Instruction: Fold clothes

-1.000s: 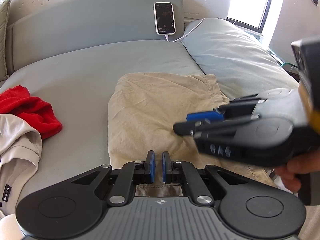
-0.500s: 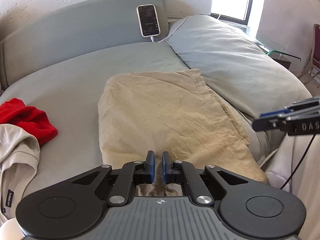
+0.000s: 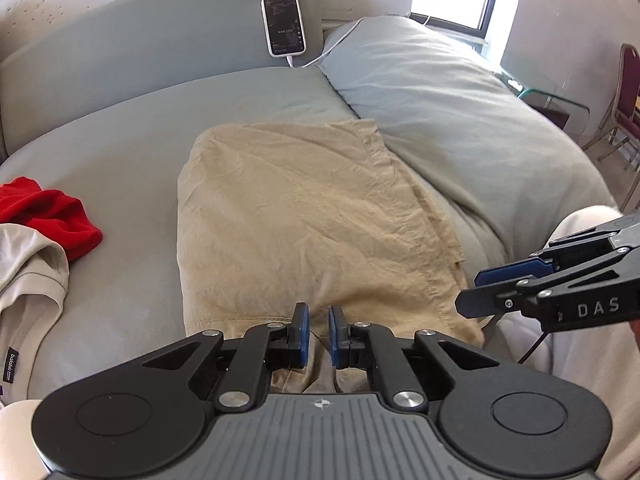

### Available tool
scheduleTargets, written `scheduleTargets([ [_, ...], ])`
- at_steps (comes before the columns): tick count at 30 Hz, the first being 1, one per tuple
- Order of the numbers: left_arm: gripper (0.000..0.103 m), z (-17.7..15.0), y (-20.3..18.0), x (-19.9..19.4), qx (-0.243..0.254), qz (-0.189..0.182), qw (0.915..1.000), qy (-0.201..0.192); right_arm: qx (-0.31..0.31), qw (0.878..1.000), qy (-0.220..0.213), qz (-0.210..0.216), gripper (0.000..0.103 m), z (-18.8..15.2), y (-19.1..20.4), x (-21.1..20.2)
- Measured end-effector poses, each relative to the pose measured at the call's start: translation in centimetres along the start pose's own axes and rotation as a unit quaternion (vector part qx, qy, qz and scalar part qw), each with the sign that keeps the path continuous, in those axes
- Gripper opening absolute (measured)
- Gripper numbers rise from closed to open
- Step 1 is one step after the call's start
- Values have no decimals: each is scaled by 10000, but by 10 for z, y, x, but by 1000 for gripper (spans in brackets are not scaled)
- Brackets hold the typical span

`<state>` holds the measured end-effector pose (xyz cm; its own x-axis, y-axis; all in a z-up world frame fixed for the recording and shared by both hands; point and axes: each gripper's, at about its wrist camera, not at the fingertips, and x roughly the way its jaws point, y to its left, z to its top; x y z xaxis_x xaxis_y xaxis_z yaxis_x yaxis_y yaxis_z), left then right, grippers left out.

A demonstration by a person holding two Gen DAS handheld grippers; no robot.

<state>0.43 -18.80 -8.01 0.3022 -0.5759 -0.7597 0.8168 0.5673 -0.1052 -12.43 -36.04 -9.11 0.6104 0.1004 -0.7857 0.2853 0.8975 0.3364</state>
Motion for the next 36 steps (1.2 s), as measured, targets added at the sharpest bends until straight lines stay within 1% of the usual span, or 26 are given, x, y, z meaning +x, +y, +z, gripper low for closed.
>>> scheduleTargets([
  [1,18,4,3,-8,-79,-86,9999,-95,153,9997,-160,65,50,2,-6,-9],
  [3,23,10,14,-21,-271,-98,9992,-279,454,9979,-412,220,63,7,-16,-21],
  [4,29,13,21,-26,-404,-57,9985,-358,599,9966,-470,324,66,11,-22,-24],
  [5,36,15,29,-29,-553,0,9975,-433,740,9953,-487,397,72,15,-27,-24],
  [6,41,18,39,-29,-770,70,9958,-497,880,9939,-498,448,75,19,-32,-23],
  [7,49,20,51,-29,-1019,147,9931,-556,1041,9920,-516,487,78,23,-38,-20],
  [9,55,26,72,-19,-1434,233,9878,-556,1358,9875,-548,586,79,31,-49,-11],
  [10,61,29,83,-14,-1632,269,9847,-545,1492,9853,-517,647,79,35,-55,-3],
  [11,64,30,95,-6,-1820,210,9819,-472,1624,9832,-468,695,79,40,-61,6],
  [13,64,31,115,13,-2193,-58,9753,-257,1911,9775,-369,811,79,47,-74,24],
  [16,64,31,137,40,-2660,-508,9626,9,2402,9649,-219,1042,79,55,-93,50],
  [18,60,31,142,56,-2746,-627,9590,304,2515,9600,-176,1215,76,58,-100,62],
  [19,60,31,143,63,-2743,-759,9576,441,2551,9580,-160,1303,76,59,-102,67],
  [21,60,29,144,74,-2774,-1186,9517,574,2621,9535,-128,1479,75,61,-108,77],
  [22,63,28,143,79,-2785,-1321,9495,593,2656,9512,-112,1567,75,62,-110,83],
  [25,65,31,141,89,-2824,-1500,9452,658,2759,9436,-64,1830,73,65,-118,99],
  [28,64,35,135,92,-2688,-1462,9498,658,2628,9476,-127,1812,72,69,-115,107],
  [29,63,36,131,91,-2596,-1390,9535,644,2510,9532,-146,1682,67,70,-109,106],
  [30,61,37,126,88,-2500,-1315,9573,621,2303,9619,-160,1467,54,70,-103,104],
  [31,59,39,121,87,-2388,-1223,9615,591,2066,9706,-174,1223,47,70,-96,101],
  [32,55,41,116,85,-2227,-1096,9672,545,1953,9740,-205,1129,39,69,-91,99],
  [33,53,43,109,81,-2048,-959,9729,494,1901,9752,-243,1107,22,68,-86,96],
  [34,45,45,102,76,-1868,-817,9781,420,1849,9763,-281,1085,11,67,-81,94],
  [35,37,47,93,70,-1688,-674,9828,335,1789,9784,-363,967,10,66,-75,91],
  [36,33,50,85,63,-1513,-558,9866,246,1626,9825,-486,769,8,65,-65,85],
])
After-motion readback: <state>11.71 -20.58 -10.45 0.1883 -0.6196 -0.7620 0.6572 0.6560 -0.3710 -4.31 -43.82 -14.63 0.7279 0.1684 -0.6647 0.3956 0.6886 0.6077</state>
